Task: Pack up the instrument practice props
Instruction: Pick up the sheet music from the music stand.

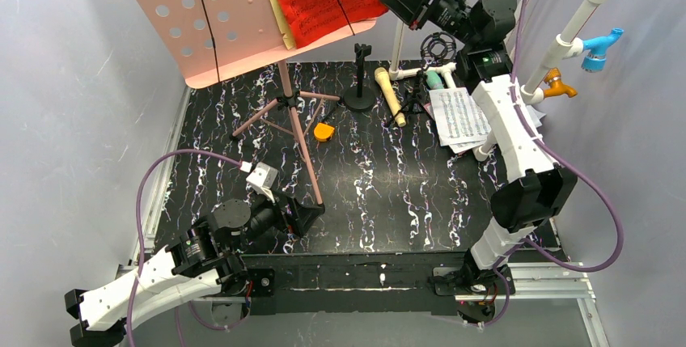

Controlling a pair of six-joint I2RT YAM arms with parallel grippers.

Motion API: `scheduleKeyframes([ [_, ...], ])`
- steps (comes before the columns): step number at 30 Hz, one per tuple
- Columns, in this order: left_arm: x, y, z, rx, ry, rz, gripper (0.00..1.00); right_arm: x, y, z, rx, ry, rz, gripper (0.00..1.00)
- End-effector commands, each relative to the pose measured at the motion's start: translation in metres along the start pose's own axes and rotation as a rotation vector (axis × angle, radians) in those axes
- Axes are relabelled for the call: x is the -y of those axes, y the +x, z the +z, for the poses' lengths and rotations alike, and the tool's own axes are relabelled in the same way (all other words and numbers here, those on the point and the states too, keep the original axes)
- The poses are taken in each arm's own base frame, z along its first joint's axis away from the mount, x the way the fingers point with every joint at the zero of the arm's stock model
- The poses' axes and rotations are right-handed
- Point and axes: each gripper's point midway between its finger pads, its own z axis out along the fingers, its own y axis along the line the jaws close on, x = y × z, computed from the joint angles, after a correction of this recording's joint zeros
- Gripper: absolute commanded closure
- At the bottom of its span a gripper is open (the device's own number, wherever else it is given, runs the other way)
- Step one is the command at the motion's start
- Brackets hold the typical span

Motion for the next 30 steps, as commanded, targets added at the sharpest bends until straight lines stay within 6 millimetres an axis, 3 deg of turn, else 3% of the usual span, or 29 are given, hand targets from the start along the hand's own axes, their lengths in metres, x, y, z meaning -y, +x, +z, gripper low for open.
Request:
scheduleKeyframes([
  [1, 0.004, -0.012, -0.005, 0.031, 0.010, -0.009, 0.00, -0.030, -0.048, -0.008, 0.066, -0.003, -0.187, 0.99],
  [8, 0.005, -0.012, -0.006, 0.037, 0.019, -0.020, 0.00, -0.016, -0.090, -0.031, 0.129, 0.141, -0.287, 0.99],
  [17, 0.006, -0.013, -0.010, 0.036, 0.024, -0.033, 0.00, -0.001, -0.116, -0.057, 0.175, 0.230, -0.326, 0.99],
  [23, 0.006, -0.013, -0.010, 0.040, 0.027, -0.038, 0.00, -0.009, -0.126, -0.059, 0.194, 0.212, -0.354, 0.99],
  [30, 0.005, -0.013, -0.012, 0.042, 0.025, -0.038, 0.00, -0.031, -0.162, -0.062, 0.271, 0.181, -0.434, 0.99],
])
